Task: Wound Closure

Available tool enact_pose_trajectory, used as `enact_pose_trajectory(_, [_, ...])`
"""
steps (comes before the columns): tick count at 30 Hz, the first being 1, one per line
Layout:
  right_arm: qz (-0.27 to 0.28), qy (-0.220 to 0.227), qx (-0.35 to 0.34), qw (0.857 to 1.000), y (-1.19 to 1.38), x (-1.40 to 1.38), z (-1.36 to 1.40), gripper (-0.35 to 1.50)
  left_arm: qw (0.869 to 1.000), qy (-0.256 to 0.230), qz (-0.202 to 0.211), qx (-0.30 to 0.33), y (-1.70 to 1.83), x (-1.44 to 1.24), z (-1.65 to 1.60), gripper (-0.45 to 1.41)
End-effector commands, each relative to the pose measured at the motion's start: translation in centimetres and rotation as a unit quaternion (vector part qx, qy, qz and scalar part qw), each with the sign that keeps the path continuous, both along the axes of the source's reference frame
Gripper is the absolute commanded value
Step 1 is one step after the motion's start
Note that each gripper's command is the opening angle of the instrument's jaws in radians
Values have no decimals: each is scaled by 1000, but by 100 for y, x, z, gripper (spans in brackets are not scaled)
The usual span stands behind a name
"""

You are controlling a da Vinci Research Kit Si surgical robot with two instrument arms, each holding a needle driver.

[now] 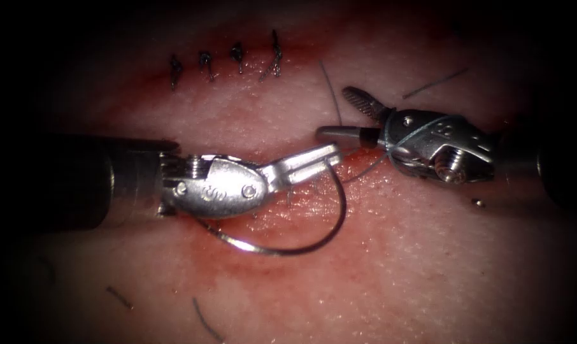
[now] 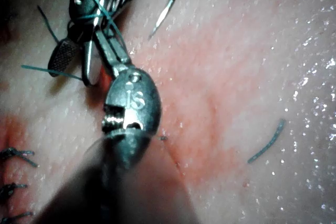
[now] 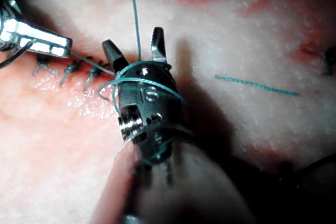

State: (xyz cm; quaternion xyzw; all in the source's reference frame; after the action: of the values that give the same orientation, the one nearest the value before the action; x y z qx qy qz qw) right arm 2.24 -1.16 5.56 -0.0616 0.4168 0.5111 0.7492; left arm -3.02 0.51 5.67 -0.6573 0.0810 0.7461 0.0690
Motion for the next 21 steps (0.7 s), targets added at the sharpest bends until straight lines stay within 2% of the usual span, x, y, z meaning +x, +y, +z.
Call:
enact_pose_trajectory(1, [1, 2, 1, 1000, -2, 10, 4, 86, 1000, -1, 1, 1, -3, -5, 5, -45])
enact_pose_trajectory(4, [6, 13, -3, 1000, 8, 19, -2, 84, 1000, -2, 1, 2, -1, -3, 4, -45])
enact_pose_trajectory(8, [8, 16, -3, 1000, 11, 32, 0, 71, 1000, -2, 1, 3, 1, -2, 3, -45])
enact_pose_trajectory(9, [2, 11, -8, 1000, 11, 34, 1, 52, 1000, -3, 1, 4, 2, -2, 3, -45])
enact_pose_trajectory(10, [-4, 4, -16, 1000, 11, 37, 2, -5, 1000, -3, 1, 4, 2, -2, 2, -45])
enact_pose_trajectory(11, [-4, 5, -17, 1000, 10, 38, 3, -35, 1000, -3, 1, 4, 3, -2, 2, -45])
enact_pose_trajectory(14, [9, -2, -25, 1000, 4, 38, 4, -35, 1000, -4, 1, 6, 5, 0, 1, -45])
enact_pose_trajectory(16, [20, -7, -35, 999, -13, 31, 0, -35, 1000, -3, 0, 6, 5, 3, 0, -45])
enact_pose_trajectory(21, [17, -22, -44, 999, -34, 23, -9, -35, 1000, 3, -6, 10, 10, 11, -3, -45])
